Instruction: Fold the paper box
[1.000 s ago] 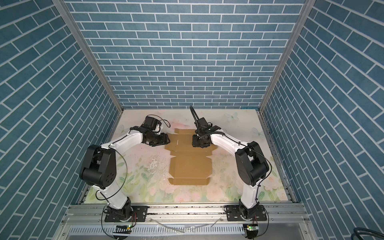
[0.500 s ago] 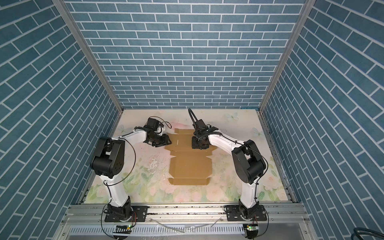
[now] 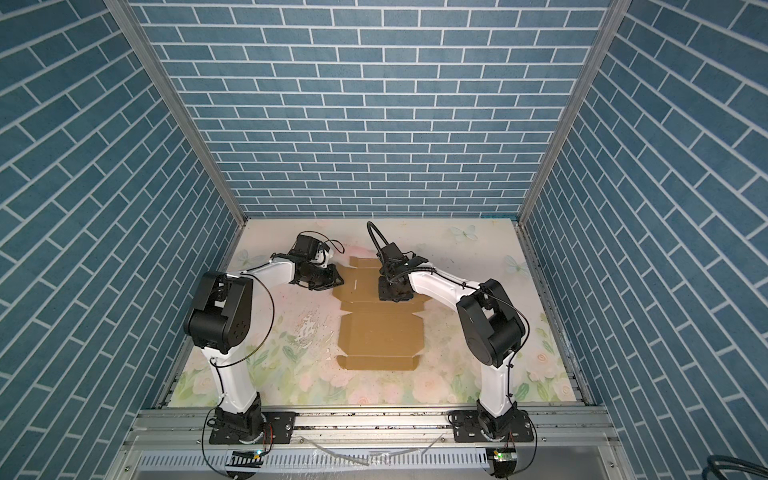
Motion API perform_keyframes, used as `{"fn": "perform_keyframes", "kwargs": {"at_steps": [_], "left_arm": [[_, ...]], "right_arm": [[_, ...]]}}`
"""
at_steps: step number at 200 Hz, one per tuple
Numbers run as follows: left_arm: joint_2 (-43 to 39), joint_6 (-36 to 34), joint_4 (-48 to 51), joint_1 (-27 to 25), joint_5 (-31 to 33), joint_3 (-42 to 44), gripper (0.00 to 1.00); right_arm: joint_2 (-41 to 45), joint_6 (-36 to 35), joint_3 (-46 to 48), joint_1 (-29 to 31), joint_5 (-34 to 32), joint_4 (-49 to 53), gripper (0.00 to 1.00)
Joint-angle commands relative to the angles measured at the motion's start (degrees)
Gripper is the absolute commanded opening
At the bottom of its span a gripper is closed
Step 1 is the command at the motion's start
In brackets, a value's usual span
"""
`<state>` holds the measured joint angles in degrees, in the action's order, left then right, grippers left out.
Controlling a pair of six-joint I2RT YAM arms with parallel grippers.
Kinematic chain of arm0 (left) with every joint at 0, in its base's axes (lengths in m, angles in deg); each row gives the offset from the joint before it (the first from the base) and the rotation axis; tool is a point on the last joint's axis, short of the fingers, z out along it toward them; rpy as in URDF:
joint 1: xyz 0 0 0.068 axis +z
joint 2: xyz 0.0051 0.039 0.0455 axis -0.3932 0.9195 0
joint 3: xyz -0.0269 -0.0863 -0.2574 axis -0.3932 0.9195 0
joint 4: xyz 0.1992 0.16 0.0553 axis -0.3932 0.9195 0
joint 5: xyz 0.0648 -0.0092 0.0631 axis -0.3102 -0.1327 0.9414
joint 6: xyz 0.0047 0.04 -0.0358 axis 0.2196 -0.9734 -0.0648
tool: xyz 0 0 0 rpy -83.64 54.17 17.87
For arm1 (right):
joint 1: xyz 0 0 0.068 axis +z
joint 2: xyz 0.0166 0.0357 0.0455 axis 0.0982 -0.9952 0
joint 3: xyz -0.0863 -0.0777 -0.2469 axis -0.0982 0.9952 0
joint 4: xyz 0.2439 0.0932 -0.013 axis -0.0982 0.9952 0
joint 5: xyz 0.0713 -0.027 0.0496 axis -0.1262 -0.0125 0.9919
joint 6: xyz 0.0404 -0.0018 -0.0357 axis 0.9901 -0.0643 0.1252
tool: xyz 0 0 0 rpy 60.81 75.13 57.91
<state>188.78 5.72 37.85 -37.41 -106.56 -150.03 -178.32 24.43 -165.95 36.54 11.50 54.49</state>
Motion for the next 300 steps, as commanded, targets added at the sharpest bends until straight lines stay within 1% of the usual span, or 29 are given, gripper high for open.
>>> {"fn": "perform_keyframes", "kwargs": {"at_steps": [1, 16, 51, 106, 158, 237, 241, 267, 300], "left_arm": [[0.4, 2.0, -2.8, 0.2, -0.8, 1.9, 0.15], [-0.6, 3.2, -4.8, 0.3, -0.9, 3.5, 0.13], [-3.0, 6.5, -11.2, 0.3, -1.1, 8.5, 0.08], [-1.9, 7.0, -16.5, 0.9, -4.3, 11.7, 0.07], [-1.7, 7.6, -18.9, 1.2, -5.7, 13.6, 0.07], [-2.0, 7.4, -19.6, 1.6, -7.3, 14.1, 0.07], [-2.0, 7.4, -19.6, 1.6, -7.4, 14.1, 0.06], [-2.3, 7.4, -19.5, 1.7, -7.7, 14.0, 0.06], [-2.6, 7.3, -19.7, 2.0, -8.0, 14.1, 0.06]], "right_arm": [[-1.1, 3.5, -3.3, 2.6, -4.2, 0.0, 0.52], [-1.5, 4.7, -4.0, 4.0, -5.7, -0.5, 0.56], [-3.8, 6.6, -7.3, 7.1, -7.9, -0.8, 0.60], [-8.0, 7.8, -13.0, 10.1, -10.1, 1.8, 0.65], [-10.6, 7.8, -14.4, 12.3, -10.6, 1.2, 0.70], [-16.2, 7.1, -21.7, 13.6, -8.8, 5.6, 0.70], [-17.9, 7.0, -22.1, 13.6, -8.8, 5.9, 0.70], [-20.4, 6.3, -24.7, 13.9, -8.2, 7.8, 0.70], [-21.5, 6.1, -25.5, 14.3, -8.7, 9.0, 0.69]]}}
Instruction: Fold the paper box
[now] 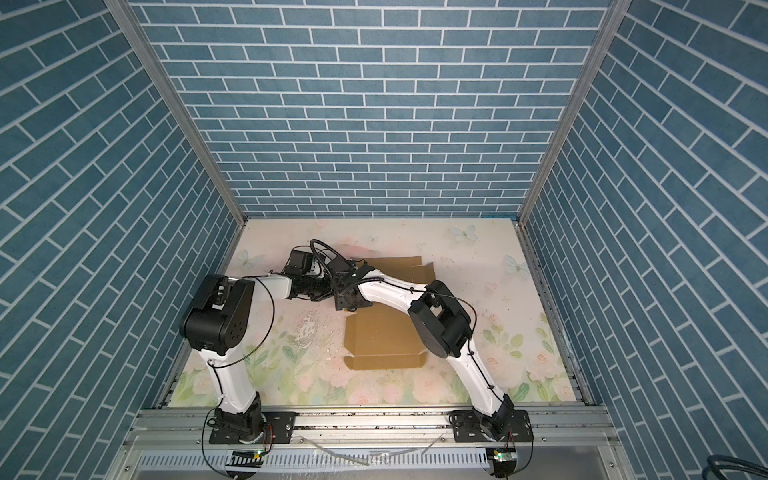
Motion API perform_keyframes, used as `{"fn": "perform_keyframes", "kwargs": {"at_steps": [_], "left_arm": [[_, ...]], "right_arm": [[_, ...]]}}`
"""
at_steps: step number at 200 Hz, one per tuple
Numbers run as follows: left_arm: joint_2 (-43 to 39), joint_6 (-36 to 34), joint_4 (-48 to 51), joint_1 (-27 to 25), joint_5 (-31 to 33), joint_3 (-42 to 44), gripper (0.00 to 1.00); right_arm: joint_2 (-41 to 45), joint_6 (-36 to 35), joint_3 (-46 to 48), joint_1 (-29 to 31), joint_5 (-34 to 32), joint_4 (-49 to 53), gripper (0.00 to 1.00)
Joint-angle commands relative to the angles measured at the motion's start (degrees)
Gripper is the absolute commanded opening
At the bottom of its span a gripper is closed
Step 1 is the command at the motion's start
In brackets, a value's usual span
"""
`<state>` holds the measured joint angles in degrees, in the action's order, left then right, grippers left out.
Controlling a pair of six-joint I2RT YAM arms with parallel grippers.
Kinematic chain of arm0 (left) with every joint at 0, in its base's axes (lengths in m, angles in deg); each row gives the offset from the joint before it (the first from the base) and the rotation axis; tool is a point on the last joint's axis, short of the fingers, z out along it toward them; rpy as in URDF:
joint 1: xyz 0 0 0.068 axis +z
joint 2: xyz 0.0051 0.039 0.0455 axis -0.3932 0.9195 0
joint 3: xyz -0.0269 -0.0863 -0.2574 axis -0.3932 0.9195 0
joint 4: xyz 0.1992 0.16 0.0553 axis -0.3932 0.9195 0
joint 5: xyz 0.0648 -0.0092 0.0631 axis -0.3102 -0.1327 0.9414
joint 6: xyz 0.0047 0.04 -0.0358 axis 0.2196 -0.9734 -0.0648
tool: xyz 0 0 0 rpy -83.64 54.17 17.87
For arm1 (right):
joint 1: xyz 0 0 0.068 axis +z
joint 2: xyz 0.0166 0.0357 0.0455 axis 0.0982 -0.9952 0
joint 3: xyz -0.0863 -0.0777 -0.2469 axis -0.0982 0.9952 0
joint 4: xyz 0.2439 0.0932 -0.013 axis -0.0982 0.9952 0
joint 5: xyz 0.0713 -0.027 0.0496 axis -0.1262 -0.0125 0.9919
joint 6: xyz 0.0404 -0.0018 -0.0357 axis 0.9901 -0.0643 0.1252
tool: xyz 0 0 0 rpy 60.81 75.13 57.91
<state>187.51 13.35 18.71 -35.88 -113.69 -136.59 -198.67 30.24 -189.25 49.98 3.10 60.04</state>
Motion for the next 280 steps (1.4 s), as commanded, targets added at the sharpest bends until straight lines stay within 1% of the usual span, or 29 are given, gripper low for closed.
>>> {"fn": "perform_keyframes", "kwargs": {"at_steps": [1, 61, 110, 130, 172, 176, 192, 220, 280], "left_arm": [[-1.3, -0.3, -0.6, 0.4, -1.0, 0.7, 0.06], [-1.1, -0.4, -1.0, 0.9, -1.6, 1.1, 0.06], [-0.9, -1.0, -0.8, 1.0, -1.3, 1.5, 0.06], [-0.9, -1.4, -0.5, 1.0, -1.2, 1.7, 0.06], [-0.9, -2.8, 1.2, 1.0, -0.9, 1.2, 0.06], [-1.0, -2.9, 1.3, 1.0, -0.9, 1.1, 0.06], [-1.0, -3.2, 1.5, 1.0, -0.9, 1.1, 0.06], [-1.0, -3.4, 1.8, 1.0, -0.7, 1.1, 0.05], [-1.0, -3.1, 1.5, 1.0, -0.8, 1.1, 0.06]], "right_arm": [[-1.2, 0.2, -2.2, 0.8, -0.4, 3.5, 0.69], [-2.2, 0.4, -3.4, 1.1, -3.2, 6.4, 0.67], [0.4, 0.6, -2.1, 1.0, -7.0, 6.9, 0.65], [1.4, 1.7, -0.8, 0.9, -8.5, 6.9, 0.64], [3.3, 3.5, 2.4, 0.7, -10.3, 4.9, 0.61], [5.1, 3.6, 2.6, 0.7, -10.5, 4.9, 0.61], [5.6, 3.8, 2.9, 0.7, -11.2, 5.1, 0.61], [6.2, 4.5, 4.0, 0.2, -11.5, 5.5, 0.60], [7.7, 6.4, 9.0, -0.5, -10.5, 3.3, 0.58]]}}
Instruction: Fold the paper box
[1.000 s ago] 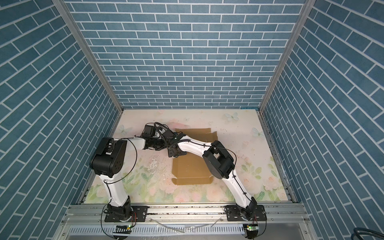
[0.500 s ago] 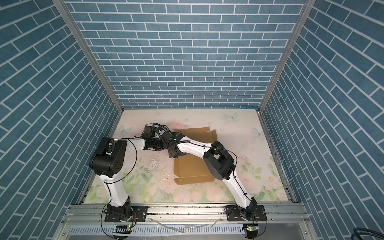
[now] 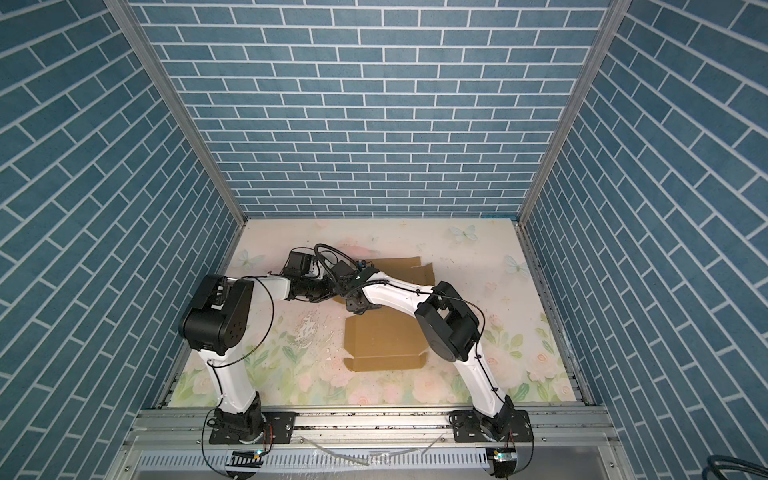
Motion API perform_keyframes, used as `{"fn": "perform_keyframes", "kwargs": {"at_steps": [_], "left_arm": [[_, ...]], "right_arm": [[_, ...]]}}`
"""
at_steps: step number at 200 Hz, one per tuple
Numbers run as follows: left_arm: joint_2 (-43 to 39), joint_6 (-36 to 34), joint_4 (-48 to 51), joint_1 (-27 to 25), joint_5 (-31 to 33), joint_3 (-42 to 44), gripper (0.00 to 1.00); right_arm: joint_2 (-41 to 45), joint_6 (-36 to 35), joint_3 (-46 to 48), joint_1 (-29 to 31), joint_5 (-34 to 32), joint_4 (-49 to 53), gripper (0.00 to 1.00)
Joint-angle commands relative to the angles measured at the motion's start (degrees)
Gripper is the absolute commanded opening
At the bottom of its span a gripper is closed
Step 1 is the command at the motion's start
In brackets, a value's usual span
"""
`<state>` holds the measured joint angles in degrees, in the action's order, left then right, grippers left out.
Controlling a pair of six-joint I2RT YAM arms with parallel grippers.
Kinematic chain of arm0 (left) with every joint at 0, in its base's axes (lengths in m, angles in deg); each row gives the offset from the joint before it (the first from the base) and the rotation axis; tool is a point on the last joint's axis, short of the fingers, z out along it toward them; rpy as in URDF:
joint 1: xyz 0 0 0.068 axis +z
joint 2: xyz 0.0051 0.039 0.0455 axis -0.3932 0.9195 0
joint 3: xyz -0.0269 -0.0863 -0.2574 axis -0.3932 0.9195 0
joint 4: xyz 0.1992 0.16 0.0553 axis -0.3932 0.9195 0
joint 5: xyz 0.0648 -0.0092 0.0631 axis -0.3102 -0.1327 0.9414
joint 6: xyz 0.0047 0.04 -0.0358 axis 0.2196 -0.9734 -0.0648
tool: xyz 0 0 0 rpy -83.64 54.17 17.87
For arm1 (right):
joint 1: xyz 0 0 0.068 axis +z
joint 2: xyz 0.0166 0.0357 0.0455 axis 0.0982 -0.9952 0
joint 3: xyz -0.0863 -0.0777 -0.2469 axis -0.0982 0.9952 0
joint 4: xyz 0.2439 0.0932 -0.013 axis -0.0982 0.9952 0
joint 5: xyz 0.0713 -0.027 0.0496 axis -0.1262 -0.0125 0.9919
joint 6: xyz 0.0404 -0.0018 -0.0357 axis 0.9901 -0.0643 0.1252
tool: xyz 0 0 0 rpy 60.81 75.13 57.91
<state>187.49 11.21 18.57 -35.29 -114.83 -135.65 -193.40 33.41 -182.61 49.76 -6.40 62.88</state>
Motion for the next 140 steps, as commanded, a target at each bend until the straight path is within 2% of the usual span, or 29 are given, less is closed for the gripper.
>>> {"fn": "perform_keyframes", "kwargs": {"at_steps": [1, 39, 88, 140], "left_arm": [[-1.1, -1.0, 1.6, 0.5, 0.3, 0.1, 0.06], [-1.9, -0.5, 1.2, 0.5, 0.8, 0.4, 0.05], [-4.9, 2.2, -3.9, 0.4, 1.2, 3.0, 0.04], [-11.4, 2.7, -10.0, -0.7, 5.5, 8.2, 0.02]], "right_arm": [[2.4, 3.3, 2.4, -0.3, -1.0, 0.4, 0.58], [4.7, 3.6, 5.4, -0.9, -0.2, -2.6, 0.58], [9.7, 2.9, 6.6, -3.9, 3.3, -5.2, 0.59], [13.9, 3.0, 6.5, -8.4, 8.0, -6.7, 0.59]]}}
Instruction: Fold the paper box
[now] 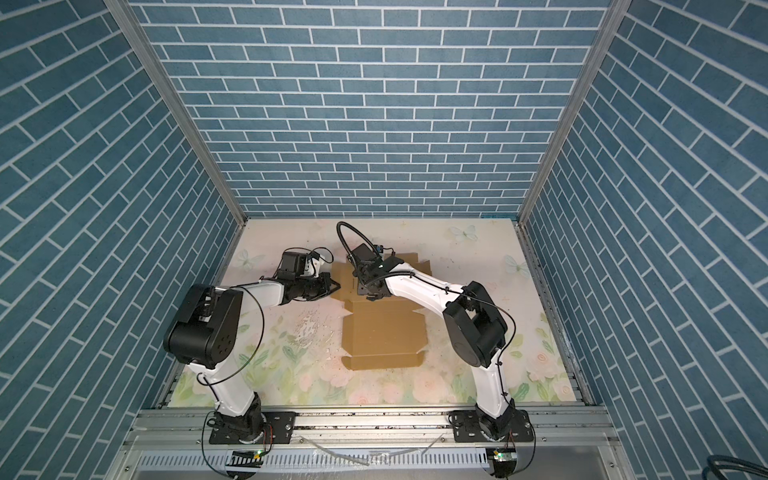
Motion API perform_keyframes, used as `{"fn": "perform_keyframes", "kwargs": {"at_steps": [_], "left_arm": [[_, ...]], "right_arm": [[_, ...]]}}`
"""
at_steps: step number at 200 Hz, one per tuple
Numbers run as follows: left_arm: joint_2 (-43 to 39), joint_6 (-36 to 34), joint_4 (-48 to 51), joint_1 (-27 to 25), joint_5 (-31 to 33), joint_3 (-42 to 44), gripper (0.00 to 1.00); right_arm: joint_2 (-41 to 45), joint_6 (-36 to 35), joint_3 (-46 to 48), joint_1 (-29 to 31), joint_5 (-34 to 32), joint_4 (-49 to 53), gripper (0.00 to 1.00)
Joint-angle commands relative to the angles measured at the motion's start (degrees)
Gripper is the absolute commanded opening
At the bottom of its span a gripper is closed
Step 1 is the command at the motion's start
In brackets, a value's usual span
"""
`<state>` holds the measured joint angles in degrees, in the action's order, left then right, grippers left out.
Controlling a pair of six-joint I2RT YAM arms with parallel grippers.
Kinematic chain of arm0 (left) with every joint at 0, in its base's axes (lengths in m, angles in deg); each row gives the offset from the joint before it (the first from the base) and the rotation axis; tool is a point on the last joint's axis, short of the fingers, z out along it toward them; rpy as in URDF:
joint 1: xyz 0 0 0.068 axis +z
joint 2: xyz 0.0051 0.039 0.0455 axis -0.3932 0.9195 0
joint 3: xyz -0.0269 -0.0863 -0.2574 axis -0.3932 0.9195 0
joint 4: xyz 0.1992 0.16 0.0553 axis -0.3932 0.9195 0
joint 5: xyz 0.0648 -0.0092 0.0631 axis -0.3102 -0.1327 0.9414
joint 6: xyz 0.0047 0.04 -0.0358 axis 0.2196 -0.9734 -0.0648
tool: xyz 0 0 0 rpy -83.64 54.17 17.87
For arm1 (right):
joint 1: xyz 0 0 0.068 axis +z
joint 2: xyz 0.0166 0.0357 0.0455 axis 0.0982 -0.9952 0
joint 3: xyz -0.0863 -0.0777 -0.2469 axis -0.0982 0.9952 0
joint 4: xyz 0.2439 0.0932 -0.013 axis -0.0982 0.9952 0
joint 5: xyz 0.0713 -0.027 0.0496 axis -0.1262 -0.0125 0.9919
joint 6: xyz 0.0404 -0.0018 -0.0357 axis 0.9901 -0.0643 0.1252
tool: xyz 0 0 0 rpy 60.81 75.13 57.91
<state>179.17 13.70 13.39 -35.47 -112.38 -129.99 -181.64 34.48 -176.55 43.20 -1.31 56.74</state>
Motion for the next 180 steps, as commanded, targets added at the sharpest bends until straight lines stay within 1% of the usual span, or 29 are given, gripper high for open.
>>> {"fn": "perform_keyframes", "kwargs": {"at_steps": [1, 29, 65, 97, 126, 136, 151, 180], "left_arm": [[-3.2, 0.1, -5.0, -0.6, 3.2, 2.7, 0.02], [-6.8, 0.6, -11.9, -2.0, 6.8, 8.7, 0.01], [-10.9, 0.4, -21.4, -5.1, 11.8, 16.4, 0.00], [-13.6, -1.3, -26.6, -8.2, 15.9, 20.3, 0.00], [-15.7, -1.9, -30.0, -9.7, 19.2, 23.2, 0.00], [-16.4, -2.0, -31.3, -10.2, 20.2, 24.3, 0.00], [-17.3, -2.3, -33.2, -11.1, 22.5, 26.1, 0.00], [-18.2, -2.5, -37.0, -12.9, 26.5, 29.3, 0.00]], "right_arm": [[2.2, 1.9, 0.5, -1.8, 2.9, -0.5, 0.59], [2.5, 5.3, -0.9, -4.8, 5.9, -0.1, 0.58], [4.5, 12.0, 0.1, -7.3, 6.8, -2.8, 0.58], [5.7, 18.6, 0.6, -9.2, 7.8, -5.5, 0.60], [3.2, 21.8, -5.2, -10.3, 6.8, 0.6, 0.64], [2.6, 23.6, -6.8, -10.7, 6.6, 2.3, 0.65], [1.7, 26.8, -8.6, -11.3, 7.5, 4.2, 0.65], [0.8, 33.0, -11.1, -11.8, 7.1, 7.3, 0.65]]}}
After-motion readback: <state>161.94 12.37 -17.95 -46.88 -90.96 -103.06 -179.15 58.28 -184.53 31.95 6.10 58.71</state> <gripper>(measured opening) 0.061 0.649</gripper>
